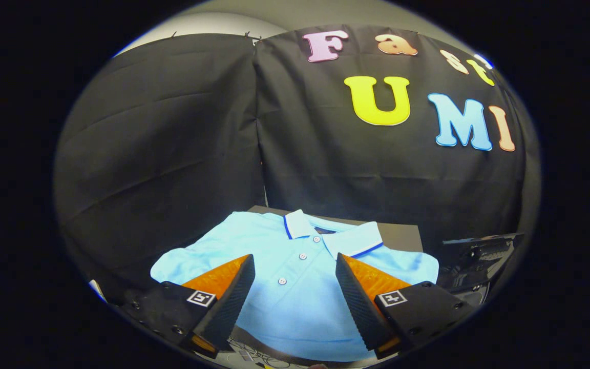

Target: Put the clothes into the washing machine and then close the washing machine lid.

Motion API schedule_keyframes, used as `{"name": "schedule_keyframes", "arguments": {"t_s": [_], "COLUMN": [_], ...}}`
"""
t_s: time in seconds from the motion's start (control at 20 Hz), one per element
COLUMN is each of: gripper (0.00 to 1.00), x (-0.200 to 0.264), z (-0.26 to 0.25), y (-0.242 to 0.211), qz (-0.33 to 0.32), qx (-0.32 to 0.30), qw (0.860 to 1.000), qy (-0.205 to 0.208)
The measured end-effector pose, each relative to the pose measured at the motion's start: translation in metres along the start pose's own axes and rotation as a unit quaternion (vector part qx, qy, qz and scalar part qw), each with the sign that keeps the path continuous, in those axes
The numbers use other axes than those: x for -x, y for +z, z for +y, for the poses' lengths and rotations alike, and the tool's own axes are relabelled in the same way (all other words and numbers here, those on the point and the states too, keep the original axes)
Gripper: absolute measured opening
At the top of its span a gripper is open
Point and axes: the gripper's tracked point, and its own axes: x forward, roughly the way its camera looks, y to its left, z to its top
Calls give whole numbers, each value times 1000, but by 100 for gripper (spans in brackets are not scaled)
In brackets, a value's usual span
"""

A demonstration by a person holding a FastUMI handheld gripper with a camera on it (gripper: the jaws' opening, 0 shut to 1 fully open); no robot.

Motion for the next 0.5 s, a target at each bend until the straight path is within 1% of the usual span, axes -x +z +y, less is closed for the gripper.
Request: {"name": "schedule_keyframes", "arguments": {"t_s": [0.1,0.3,0.5], "gripper": [97,97,97], "x": [-9,-26,-40], "z": [1,7,11], "y": [4,6,-6], "qz": [10,36,79], "qx": [-6,-15,27], "qw": [1000,999,996], "qy": [2,13,16]}}
